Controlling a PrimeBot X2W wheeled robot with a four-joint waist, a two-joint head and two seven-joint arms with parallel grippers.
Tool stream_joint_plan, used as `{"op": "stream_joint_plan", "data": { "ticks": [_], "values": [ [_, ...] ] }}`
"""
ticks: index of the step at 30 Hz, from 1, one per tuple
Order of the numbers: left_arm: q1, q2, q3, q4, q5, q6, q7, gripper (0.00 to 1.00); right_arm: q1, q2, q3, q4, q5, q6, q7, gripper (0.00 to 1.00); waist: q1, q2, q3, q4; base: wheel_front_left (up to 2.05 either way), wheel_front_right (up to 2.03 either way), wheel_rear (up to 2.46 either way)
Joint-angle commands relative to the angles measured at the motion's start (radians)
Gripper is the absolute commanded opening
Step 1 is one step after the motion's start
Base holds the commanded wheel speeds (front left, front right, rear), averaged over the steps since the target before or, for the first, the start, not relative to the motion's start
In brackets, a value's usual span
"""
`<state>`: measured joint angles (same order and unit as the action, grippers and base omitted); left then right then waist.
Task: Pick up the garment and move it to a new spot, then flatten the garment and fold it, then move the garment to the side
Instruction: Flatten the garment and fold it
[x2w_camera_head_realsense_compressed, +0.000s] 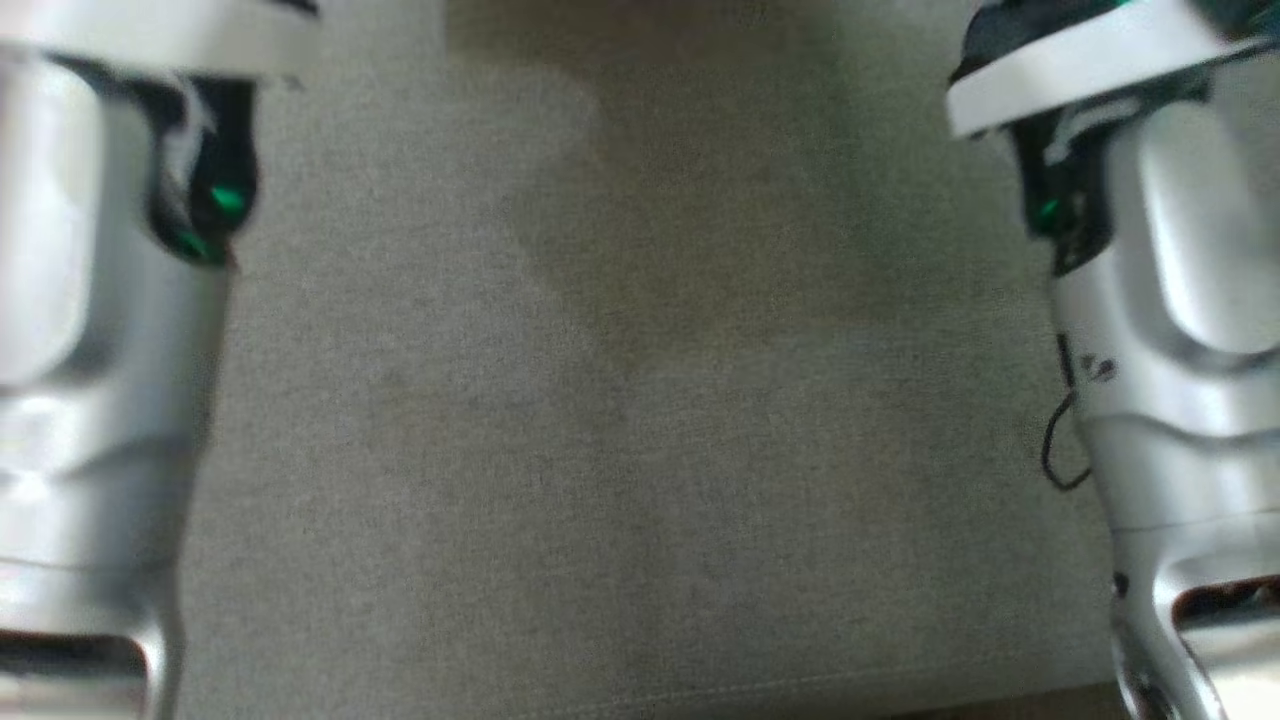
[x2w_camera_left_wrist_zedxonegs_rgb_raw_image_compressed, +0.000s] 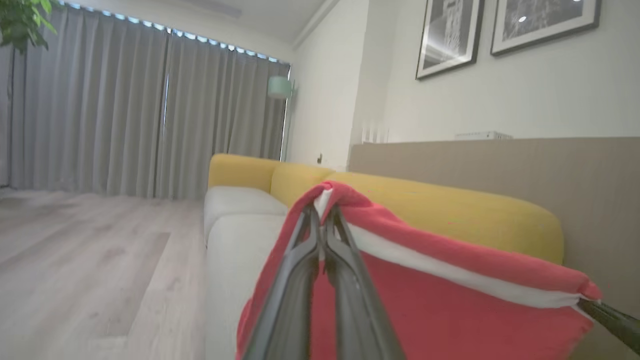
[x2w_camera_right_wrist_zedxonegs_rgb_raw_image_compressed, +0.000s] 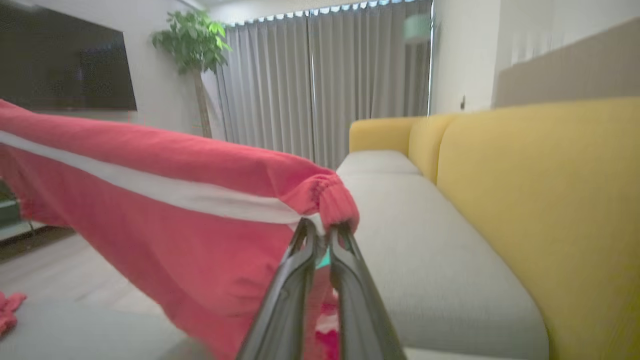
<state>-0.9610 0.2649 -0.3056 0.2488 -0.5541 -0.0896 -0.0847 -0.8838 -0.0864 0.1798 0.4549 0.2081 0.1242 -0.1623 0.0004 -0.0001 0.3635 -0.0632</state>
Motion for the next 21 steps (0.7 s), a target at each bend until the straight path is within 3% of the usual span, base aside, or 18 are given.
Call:
{"op": "stream_joint_plan", "data": {
  "ticks": [1, 6, 11, 21],
  "values": [
    [0.019, 0.026, 0.022, -0.013, -0.009, -0.005, -0.012, 0.0, 0.011, 0.023, 0.021, -0.002, -0.005, 0.007, -0.02, 0.0, -0.0004, 0.0001, 0.021, 0.008, 0.0, 0.0, 0.0],
    [0.163, 0.003, -0.002, 0.052, -0.048, -0.015, -0.048, 0.0, 0.072, 0.031, 0.063, 0.137, -0.003, 0.007, -0.072, 0.0, -0.0004, 0.0001, 0.022, 0.016, 0.0, 0.0, 0.0],
    [0.322, 0.002, -0.013, 0.055, -0.082, -0.021, -0.084, 0.0, 0.168, 0.035, 0.079, 0.169, 0.011, 0.007, -0.096, 0.0, -0.0004, 0.0001, -0.021, 0.02, 0.0, 0.0, 0.0],
    [0.657, -0.011, -0.029, -0.118, -0.13, 0.019, -0.114, 0.0, 0.523, 0.036, 0.056, -0.072, 0.025, 0.007, -0.099, 0.0, -0.0004, 0.0001, -0.19, 0.043, 0.0, 0.0, 0.0]
  ]
}}
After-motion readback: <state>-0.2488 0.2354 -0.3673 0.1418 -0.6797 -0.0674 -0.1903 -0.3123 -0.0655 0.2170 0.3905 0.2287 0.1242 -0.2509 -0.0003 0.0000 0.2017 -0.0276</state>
